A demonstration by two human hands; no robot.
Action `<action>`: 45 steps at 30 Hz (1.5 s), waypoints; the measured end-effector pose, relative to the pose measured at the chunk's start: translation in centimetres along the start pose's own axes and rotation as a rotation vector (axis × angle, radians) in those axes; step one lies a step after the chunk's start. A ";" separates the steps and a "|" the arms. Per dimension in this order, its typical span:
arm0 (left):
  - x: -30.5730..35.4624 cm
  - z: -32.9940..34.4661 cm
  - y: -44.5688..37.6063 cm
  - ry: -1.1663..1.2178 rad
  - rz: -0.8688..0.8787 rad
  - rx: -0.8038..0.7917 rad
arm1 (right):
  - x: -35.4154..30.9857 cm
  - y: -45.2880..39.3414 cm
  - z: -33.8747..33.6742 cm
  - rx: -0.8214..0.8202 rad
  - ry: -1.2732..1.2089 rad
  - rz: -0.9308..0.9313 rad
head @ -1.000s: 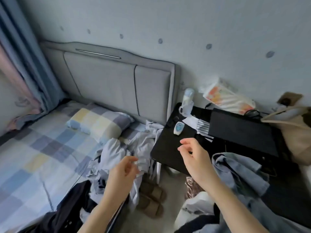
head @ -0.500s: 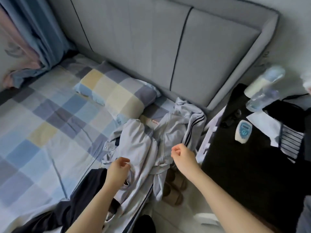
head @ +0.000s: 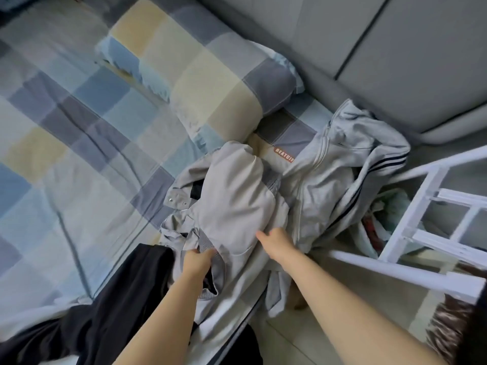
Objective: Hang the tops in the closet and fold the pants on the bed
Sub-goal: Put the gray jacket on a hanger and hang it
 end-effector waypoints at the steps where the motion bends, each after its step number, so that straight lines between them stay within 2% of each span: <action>1: -0.1 0.6 -0.4 0.010 0.004 -0.023 | 1.1 -0.7 1.0 -0.036 -0.091 0.061; 4: -0.5 2.0 -1.8 0.058 -0.001 -0.069 | 2.6 -2.4 3.0 -0.055 -0.290 0.160; 8: -0.8 1.7 -3.3 0.032 0.014 0.040 | 1.9 -3.9 4.0 -0.022 -0.370 0.144; 12: -2.1 1.7 -3.9 0.288 -0.136 0.039 | 0.5 -3.6 4.4 -0.027 -0.476 0.118; 14: -1.8 2.2 -4.0 0.449 -0.169 -0.024 | -0.4 -2.8 4.2 -0.023 -0.557 0.072; 17: 1.3 3.2 -1.5 0.604 -0.176 -0.292 | -2.1 -0.3 1.9 0.010 -0.625 -0.039; 19: 3.7 1.5 0.6 0.627 -0.126 -0.293 | -3.6 1.6 -0.1 0.023 -0.684 -0.114; 22: 8.7 -3.2 5.7 0.566 0.073 -0.144 | -6.5 5.9 -3.8 0.061 -0.735 -0.228; 25: 14.9 -6.1 12.4 0.530 0.347 -0.138 | -9.0 9.7 -6.9 0.089 -0.725 -0.271; 29: 23.6 -9.7 25.2 0.443 0.695 -0.147 | -13.5 17.0 -12.1 0.091 -0.801 -0.366; 33: 29.5 -13.5 36.8 0.305 0.982 -0.062 | -19.0 25.0 -18.0 0.191 -0.672 -0.563; 38: 34.0 -17.6 51.4 0.224 1.318 0.015 | -25.3 38.0 -25.8 0.289 -0.642 -0.868; 42: 35.5 -19.5 62.2 0.261 1.554 0.006 | -27.7 48.3 -29.2 0.267 -0.535 -1.057; 43: 35.5 -19.8 64.6 0.281 1.605 -0.001 | -27.4 50.7 -29.9 0.314 -0.486 -1.083; 45: 35.3 -19.7 68.1 0.306 1.661 -0.015 | -25.7 54.2 -31.7 0.530 -0.383 -1.083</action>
Point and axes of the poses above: each hand's wrist, its own y-axis away from the middle knuckle, its own z-axis out of the palm, x = y × z, the point moved 10 cm from there along -y, towards the middle knuckle, and after that the axes turned 1 degree about y, right-handed, at the moved point
